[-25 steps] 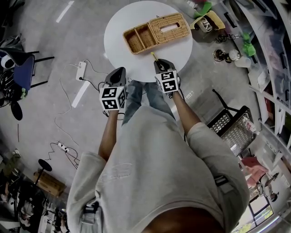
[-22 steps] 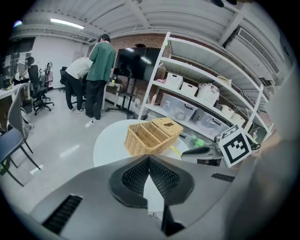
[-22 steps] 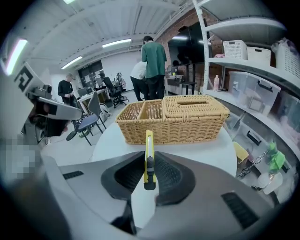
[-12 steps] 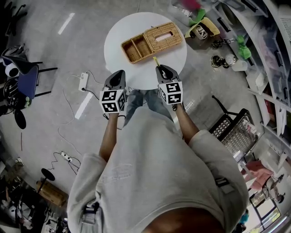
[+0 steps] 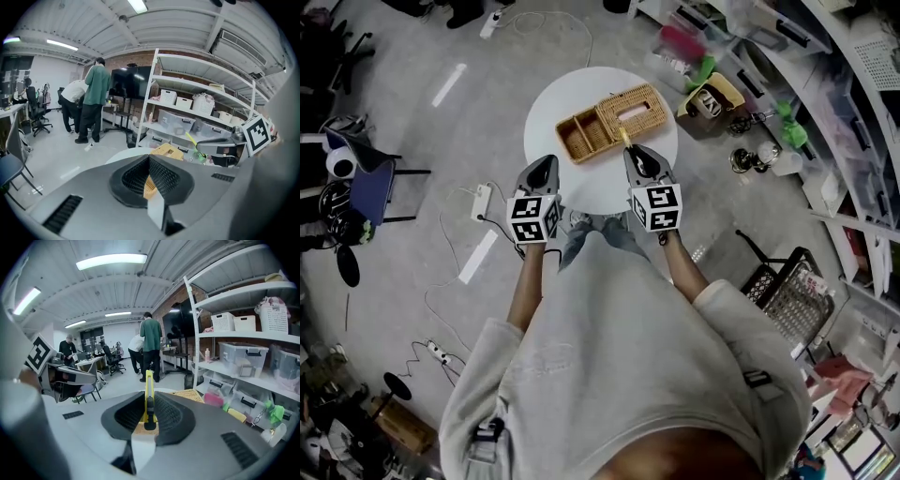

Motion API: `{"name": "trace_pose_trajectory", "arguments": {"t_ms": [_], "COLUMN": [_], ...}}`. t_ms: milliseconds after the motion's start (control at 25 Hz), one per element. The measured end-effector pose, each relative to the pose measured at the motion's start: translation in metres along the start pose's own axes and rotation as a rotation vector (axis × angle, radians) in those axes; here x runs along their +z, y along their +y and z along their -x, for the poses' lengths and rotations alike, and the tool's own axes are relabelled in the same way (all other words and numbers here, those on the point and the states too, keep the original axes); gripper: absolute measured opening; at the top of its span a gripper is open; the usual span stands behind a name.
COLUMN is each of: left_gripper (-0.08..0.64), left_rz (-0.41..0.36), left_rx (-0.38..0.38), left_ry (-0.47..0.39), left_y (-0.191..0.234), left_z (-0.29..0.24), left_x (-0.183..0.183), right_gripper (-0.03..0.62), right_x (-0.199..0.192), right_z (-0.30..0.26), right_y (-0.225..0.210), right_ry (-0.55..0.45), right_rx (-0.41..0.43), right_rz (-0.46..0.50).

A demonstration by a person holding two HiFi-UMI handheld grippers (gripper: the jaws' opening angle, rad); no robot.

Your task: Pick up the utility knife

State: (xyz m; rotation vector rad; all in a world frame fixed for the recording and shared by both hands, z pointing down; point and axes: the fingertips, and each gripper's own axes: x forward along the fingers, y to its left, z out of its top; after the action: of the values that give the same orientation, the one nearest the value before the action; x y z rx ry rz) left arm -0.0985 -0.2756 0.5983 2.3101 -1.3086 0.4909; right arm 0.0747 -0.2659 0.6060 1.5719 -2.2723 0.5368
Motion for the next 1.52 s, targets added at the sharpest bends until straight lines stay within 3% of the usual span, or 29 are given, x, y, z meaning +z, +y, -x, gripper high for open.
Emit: {"name": "trace_pose_trajectory", "arguments": {"t_ms": [680,1120,1520], "left_gripper": [0.02,0.02,0.02], "left_rz": [-0.048,-0.08,-0.083], "left_rx": [0.041,0.054,0.04], "left_ry": [-0.182,-0.238,-0.248], "left_y": [0.023,0.032,0.031], "left_z": [0.003,0.004,-0.001], "left_x": [0.091,0.12,0.13], "right_gripper": [0.078,0.078,0.078], "right_x": [0.092,0.124,0.132], "right_z": [-0.006,-0.012,-0.018], "right_y": [-0.01,-0.012,-0.012], "right_ry": [-0.187,-0.261,-0.271], "right_rx": [-0.002,-0.012,-0.021], "right_rz": [0.063,0.061,0.063]}}
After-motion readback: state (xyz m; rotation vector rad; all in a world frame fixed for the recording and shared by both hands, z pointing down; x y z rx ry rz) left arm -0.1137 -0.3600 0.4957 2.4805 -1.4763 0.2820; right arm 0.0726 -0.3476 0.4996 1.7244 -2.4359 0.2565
